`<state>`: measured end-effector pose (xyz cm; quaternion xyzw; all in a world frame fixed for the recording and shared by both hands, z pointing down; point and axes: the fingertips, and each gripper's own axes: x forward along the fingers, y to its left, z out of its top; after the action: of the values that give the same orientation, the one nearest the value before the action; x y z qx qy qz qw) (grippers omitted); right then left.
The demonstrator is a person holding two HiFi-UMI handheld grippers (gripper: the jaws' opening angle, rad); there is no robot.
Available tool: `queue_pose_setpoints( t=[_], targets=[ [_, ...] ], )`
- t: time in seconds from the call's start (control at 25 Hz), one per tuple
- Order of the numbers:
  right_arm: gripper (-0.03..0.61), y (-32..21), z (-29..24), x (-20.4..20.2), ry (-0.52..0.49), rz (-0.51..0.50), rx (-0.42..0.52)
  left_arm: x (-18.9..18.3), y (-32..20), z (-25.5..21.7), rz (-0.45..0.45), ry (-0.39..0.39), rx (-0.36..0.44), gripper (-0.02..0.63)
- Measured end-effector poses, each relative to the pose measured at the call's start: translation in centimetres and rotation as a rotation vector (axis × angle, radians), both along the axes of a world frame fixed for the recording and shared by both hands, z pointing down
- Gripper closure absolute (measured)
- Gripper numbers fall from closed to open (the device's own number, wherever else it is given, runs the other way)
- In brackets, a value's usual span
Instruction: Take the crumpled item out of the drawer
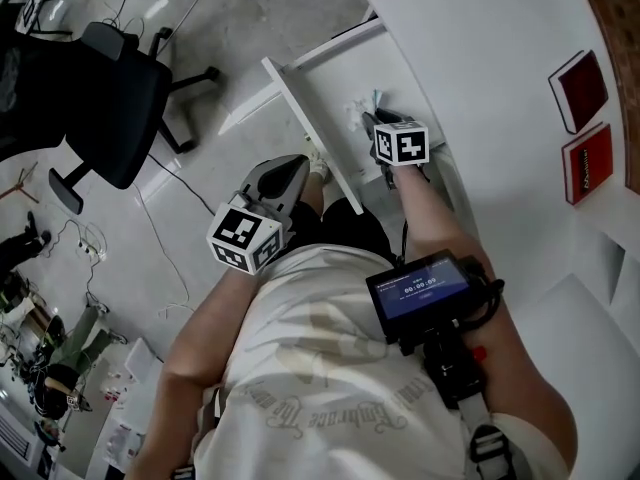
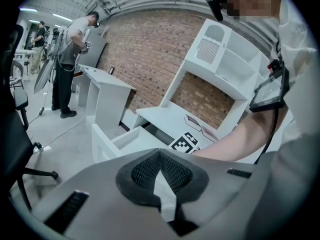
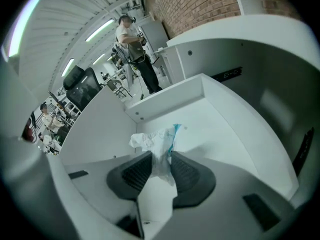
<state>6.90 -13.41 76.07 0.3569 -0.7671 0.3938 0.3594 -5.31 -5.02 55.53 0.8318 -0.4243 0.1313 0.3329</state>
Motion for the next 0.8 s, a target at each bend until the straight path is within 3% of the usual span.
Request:
queue_pose_setpoints(
  t=[0.32,0.8],
  targets=[
    [0.448,0.3,1.0,0.0,-0.021,-0.017,0.04,0.4,0.8,2.2,-0.035,-0.014,0.031,0.594],
    [0.448,5.2,-5.7,3.6,-0.084,-0.036,0.111,5.5,5.7,-1.6,-0.063,0.016,0.079,0.594]
  ],
)
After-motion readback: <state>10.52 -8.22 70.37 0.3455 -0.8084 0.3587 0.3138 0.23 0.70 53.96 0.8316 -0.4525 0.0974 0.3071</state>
